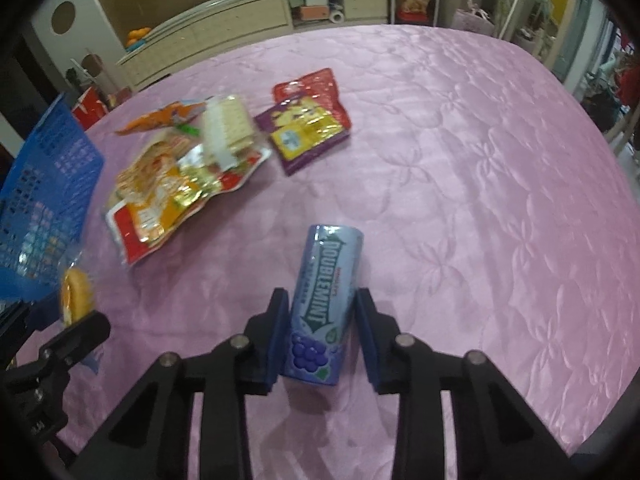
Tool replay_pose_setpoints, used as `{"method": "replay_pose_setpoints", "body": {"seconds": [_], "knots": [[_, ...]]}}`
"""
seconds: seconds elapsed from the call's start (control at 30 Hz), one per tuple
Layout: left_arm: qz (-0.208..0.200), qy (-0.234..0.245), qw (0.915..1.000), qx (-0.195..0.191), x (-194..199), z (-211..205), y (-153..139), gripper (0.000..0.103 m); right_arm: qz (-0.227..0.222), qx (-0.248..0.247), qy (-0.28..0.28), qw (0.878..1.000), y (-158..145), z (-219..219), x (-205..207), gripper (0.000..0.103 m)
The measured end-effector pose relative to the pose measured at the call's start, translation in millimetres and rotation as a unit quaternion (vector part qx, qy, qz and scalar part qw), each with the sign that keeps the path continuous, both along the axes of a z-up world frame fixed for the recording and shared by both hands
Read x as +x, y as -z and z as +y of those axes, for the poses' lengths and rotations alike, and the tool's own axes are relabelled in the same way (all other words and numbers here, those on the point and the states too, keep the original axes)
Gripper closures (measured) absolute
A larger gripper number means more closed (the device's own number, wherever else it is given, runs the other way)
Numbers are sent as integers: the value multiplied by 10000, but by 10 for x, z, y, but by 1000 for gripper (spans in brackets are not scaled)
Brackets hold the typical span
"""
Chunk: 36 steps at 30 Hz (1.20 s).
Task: Organize snacks
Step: 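Carry both items to the blue basket and open the right tool to drop the gum box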
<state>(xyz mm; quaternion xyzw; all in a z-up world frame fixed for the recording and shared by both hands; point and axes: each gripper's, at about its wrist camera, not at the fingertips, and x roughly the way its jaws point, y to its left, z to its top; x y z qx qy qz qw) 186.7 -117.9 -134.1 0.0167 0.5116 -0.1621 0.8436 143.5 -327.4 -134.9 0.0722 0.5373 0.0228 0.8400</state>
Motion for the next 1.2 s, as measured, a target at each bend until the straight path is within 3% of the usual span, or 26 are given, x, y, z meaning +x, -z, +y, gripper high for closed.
{"method": "replay_pose_setpoints", "body": {"seconds": [0.33, 0.67, 1.0, 1.2], "knots": [[-401, -130, 9990, -177, -377, 148, -463, 51, -714, 106, -436, 9964, -637, 187, -454, 66], [-943, -284, 9950, -190, -628, 461, -1018, 51, -1438, 179, -932, 9851, -1315, 493, -585, 66], [-1216, -668, 9903, 40, -555, 1093, -1324, 51, -1657, 483, -1480, 9738, -1585, 1036, -382, 66], [-1240, -1017, 9869, 168, -442, 1496, -1349, 51, -1603, 641, -1890, 9667, -1568, 1524, -170, 66]]}}
